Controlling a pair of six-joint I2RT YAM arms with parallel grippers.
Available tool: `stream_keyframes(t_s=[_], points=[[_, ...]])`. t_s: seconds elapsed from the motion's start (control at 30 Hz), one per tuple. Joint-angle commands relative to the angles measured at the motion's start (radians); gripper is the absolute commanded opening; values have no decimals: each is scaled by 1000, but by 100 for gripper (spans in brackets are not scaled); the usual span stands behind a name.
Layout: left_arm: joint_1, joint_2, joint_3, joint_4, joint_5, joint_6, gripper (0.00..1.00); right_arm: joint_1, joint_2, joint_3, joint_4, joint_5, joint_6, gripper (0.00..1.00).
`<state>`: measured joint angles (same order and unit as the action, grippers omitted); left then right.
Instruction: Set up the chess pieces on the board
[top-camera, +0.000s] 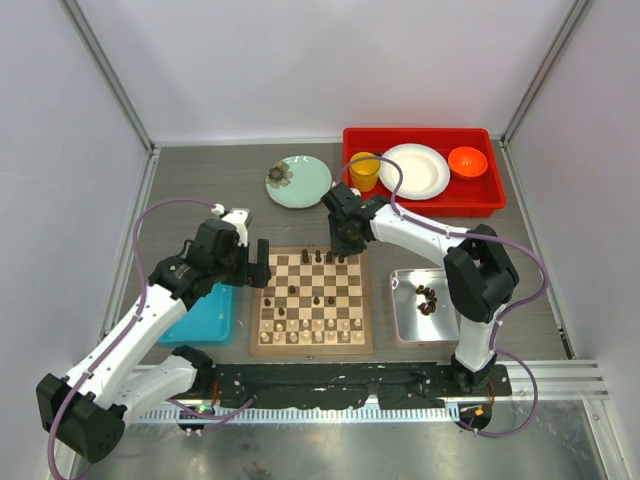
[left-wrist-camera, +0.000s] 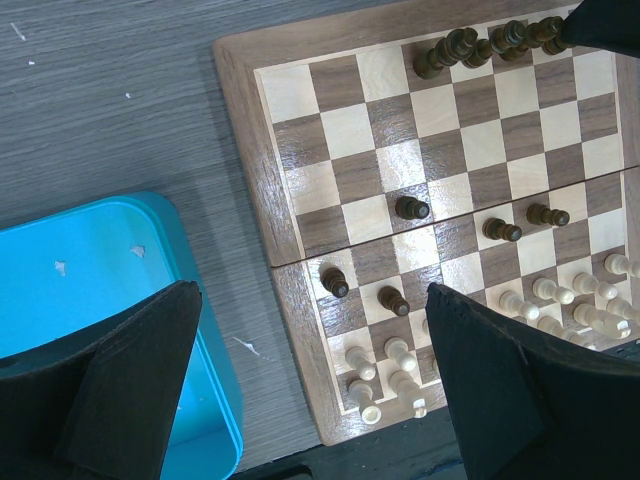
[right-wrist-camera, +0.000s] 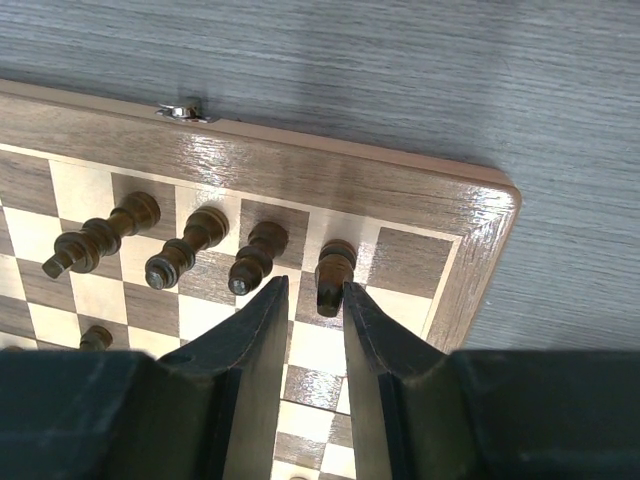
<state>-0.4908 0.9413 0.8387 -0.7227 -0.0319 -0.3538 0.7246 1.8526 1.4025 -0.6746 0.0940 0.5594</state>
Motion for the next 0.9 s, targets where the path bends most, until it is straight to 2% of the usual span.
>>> stream_keyframes(t_s=[0.0,0.37,0.53,0.63,0.77,0.87], points=[[-5,-13,-1,32,13,19,100,4,-44,12,-3,55,14,34],[-5,-9,-1,32,13,19,100,2,-141,12,35,76,2,39],[-5,-6,0,31,15,19,100,-34,-255,-11,-15,173,23,40],[-5,-10,-1,34,13,19,100,-94,-349,-106,-54,234,80,40],[-5,-7,-1,32,17,21,100,-255,-573,-281,-94,234,143,39],[-3,-6,-1,34,18,21,100,-318,-656,-404,-129,217,152,39]])
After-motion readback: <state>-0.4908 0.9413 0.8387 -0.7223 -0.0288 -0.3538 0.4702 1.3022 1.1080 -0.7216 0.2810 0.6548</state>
